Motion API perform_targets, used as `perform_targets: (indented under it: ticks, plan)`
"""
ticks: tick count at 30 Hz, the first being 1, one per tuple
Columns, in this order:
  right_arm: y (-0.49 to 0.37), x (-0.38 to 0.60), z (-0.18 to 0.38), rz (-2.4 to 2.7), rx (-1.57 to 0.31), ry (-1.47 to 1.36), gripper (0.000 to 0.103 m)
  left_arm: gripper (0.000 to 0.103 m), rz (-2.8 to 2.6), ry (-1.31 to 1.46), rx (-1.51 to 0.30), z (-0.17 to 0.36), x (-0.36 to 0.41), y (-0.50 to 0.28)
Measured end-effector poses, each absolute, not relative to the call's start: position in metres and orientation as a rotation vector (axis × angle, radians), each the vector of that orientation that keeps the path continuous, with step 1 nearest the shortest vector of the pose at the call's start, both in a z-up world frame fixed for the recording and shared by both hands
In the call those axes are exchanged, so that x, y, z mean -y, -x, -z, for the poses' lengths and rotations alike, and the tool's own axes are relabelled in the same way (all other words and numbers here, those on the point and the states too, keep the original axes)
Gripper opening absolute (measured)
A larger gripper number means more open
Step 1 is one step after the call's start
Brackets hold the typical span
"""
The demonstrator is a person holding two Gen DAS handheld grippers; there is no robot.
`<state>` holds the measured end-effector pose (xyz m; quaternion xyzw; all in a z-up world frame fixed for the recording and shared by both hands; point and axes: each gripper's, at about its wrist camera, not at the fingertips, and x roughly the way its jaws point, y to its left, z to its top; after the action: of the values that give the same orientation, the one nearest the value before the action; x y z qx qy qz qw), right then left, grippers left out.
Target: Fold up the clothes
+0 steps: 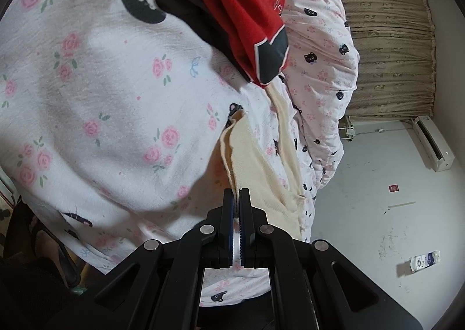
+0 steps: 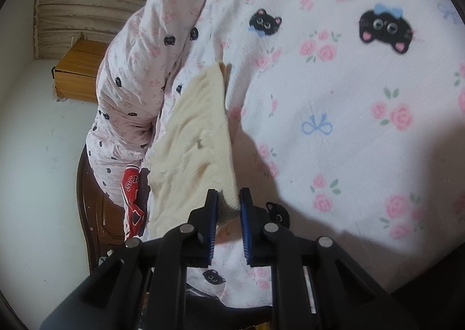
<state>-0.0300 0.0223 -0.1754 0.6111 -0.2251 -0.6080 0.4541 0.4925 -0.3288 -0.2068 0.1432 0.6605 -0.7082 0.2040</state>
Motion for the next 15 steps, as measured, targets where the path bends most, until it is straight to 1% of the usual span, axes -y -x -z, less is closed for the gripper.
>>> perform_targets:
  ticks: [2,4,5,6,15]
  plan:
    - [0.032,-0.027,0.171,1.499,0.564,-1.499,0.016,0.002,1.982,-0.393,-1.845,0.203,0.326,-0.493]
    - [0.033,-0.03,0.168,1.494,0.569,-1.492,0.014,0.002,1.992,-0.387,-1.84,0.199,0.324,-0.494]
    - [0.033,-0.032,0.166,1.493,0.567,-1.489,0.01,0.002,1.998,-0.386,-1.836,0.196,0.322,-0.495]
    - [0.033,-0.033,0.164,1.491,0.564,-1.486,0.008,0.002,2.003,-0.386,-1.832,0.193,0.321,-0.496]
    - [0.034,-0.038,0.158,1.484,0.542,-1.483,0.008,0.002,2.006,-0.391,-1.799,0.18,0.319,-0.501]
